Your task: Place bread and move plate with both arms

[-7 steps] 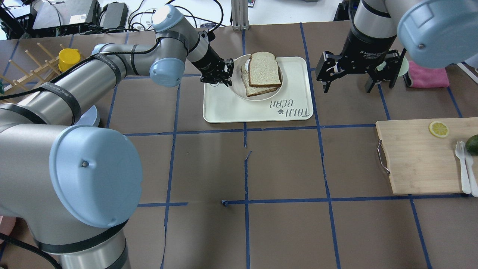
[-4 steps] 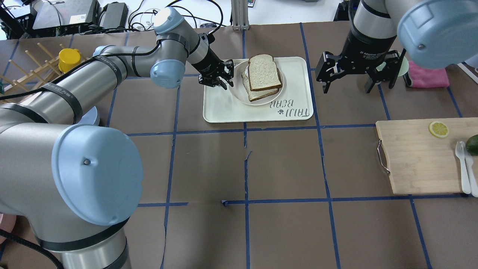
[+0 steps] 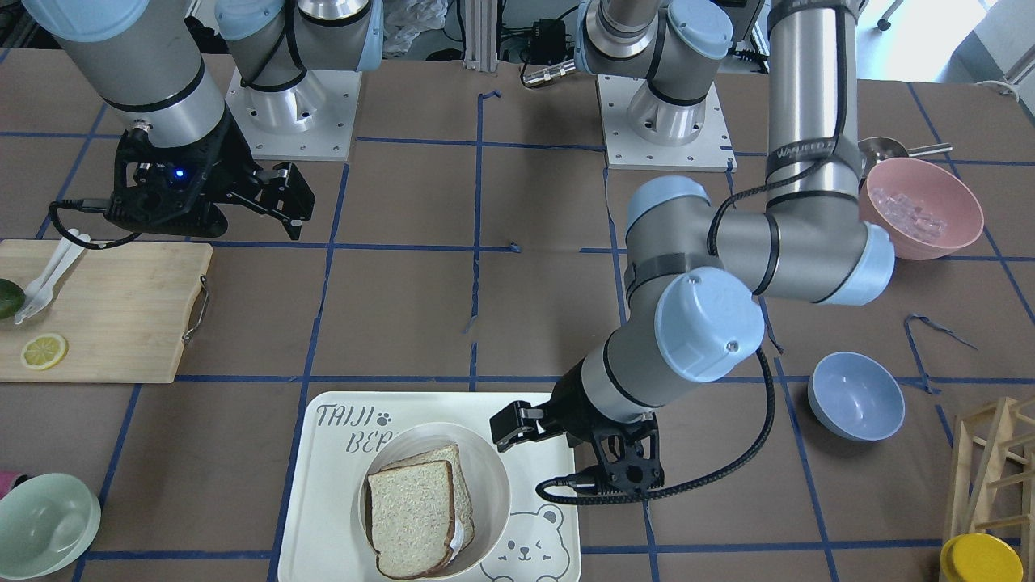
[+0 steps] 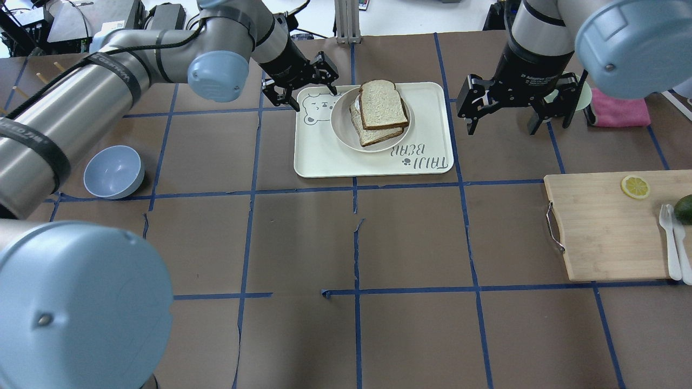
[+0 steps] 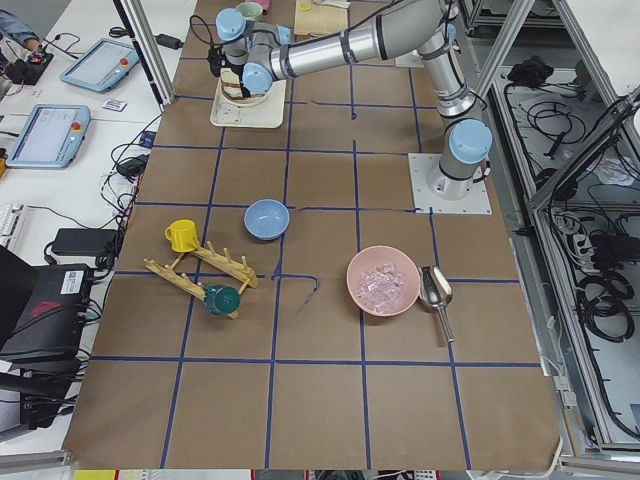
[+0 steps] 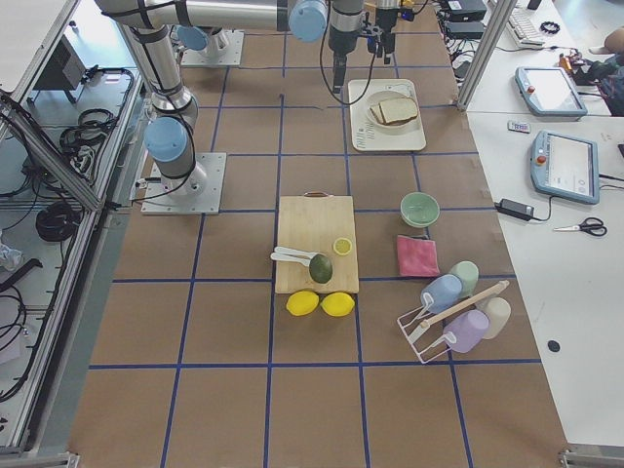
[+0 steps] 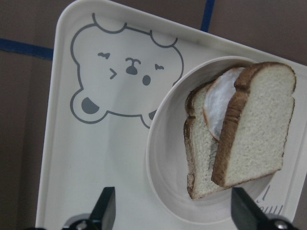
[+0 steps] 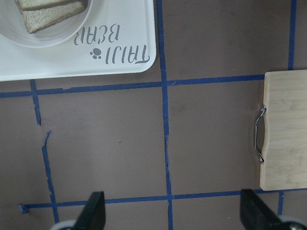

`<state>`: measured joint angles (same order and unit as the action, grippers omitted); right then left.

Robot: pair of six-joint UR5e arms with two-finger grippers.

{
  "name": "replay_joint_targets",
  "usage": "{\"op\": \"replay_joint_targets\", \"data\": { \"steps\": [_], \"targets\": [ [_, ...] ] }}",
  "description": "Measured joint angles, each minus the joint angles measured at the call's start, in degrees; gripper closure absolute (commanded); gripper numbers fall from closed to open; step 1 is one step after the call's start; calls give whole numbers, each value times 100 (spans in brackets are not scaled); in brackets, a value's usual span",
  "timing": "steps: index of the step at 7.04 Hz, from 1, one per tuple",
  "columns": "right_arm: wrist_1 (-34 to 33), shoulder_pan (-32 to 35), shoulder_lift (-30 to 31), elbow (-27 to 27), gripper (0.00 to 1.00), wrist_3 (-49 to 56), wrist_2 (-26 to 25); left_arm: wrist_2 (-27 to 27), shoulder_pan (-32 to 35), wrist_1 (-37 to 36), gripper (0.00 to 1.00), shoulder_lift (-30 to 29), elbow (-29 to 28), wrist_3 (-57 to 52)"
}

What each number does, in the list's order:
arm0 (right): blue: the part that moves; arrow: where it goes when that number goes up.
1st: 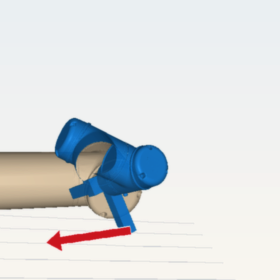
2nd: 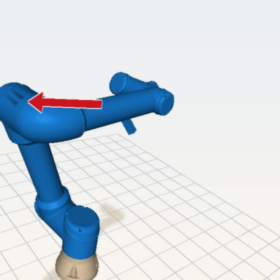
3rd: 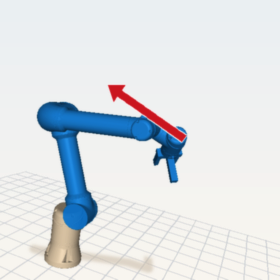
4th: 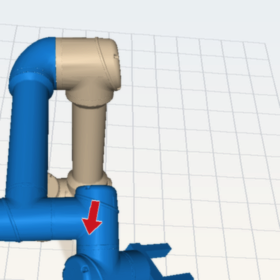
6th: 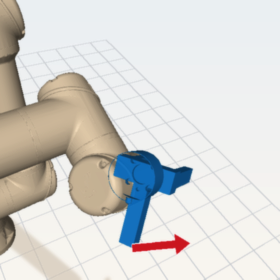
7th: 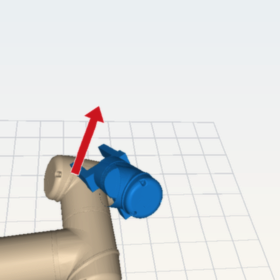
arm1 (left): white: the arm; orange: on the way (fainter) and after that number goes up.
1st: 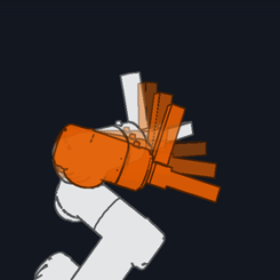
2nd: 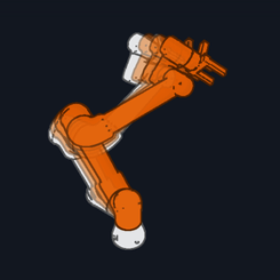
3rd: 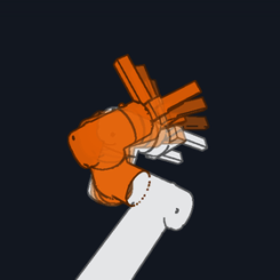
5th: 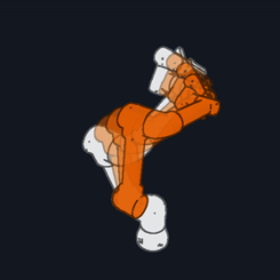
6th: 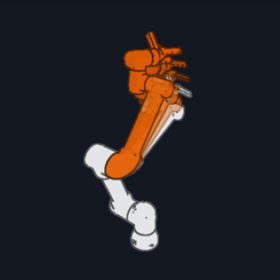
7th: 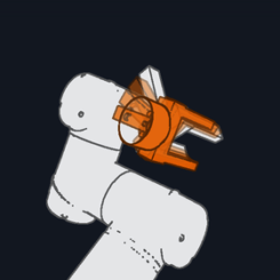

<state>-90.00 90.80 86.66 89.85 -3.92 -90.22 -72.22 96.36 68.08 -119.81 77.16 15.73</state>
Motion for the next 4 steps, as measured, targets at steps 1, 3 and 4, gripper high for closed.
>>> {"op": "replay_joint_targets", "data": {
  "steps": [1,3,4],
  "targets": [
    [-7,-8,7,-10,0,30,15,-458,-3,503,2,458,8,-324],
    [-23,-16,81,-25,0,51,28,-1499,-41,1486,4,1330,34,-1194],
    [-25,-17,110,-27,0,51,27,-1778,-63,1941,4,1777,83,-1477]
  ]
}}
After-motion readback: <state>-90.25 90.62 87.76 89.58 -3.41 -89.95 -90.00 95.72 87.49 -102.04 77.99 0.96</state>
